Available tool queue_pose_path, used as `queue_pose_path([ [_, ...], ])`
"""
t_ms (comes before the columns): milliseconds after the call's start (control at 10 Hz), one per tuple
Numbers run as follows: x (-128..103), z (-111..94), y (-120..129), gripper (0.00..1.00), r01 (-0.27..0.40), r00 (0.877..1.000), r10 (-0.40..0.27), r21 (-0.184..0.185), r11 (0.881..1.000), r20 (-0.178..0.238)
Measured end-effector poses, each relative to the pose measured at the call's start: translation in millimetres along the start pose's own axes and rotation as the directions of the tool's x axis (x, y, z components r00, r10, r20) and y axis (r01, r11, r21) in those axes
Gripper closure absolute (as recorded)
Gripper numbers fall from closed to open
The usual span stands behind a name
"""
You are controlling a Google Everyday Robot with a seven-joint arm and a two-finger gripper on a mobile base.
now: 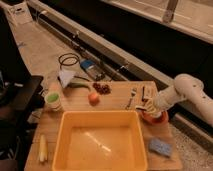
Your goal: Wipe red bowl with brush
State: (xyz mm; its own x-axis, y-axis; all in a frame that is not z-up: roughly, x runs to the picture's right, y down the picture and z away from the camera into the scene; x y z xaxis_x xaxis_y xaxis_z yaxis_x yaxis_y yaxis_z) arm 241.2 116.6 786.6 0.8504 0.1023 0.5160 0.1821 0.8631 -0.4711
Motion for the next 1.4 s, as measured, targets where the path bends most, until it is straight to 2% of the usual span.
queue_pose_path([
  [300, -8.0, 2.9, -20.6, 1.0, 0.039, 0.999, -0.039, -0.008, 0.999, -0.004],
  [500, -21.5, 10.0, -15.7, 1.0, 0.058, 0.998, -0.058, -0.016, 0.998, 0.011],
  [700, -26.7, 15.8, -1.9, 1.0, 0.047, 0.999, -0.047, -0.02, 0.999, 0.022],
  [1000, -12.0, 8.9, 16.6, 1.0, -0.008, 1.0, 0.008, -0.019, 1.0, 0.009],
  [1200, -3.2, 3.0, 9.7, 1.0, -0.02, 1.0, 0.02, -0.014, 1.0, -0.004],
  [1400, -6.4, 5.1, -0.2, 1.0, 0.001, 1.0, -0.001, -0.019, 1.0, -0.002],
])
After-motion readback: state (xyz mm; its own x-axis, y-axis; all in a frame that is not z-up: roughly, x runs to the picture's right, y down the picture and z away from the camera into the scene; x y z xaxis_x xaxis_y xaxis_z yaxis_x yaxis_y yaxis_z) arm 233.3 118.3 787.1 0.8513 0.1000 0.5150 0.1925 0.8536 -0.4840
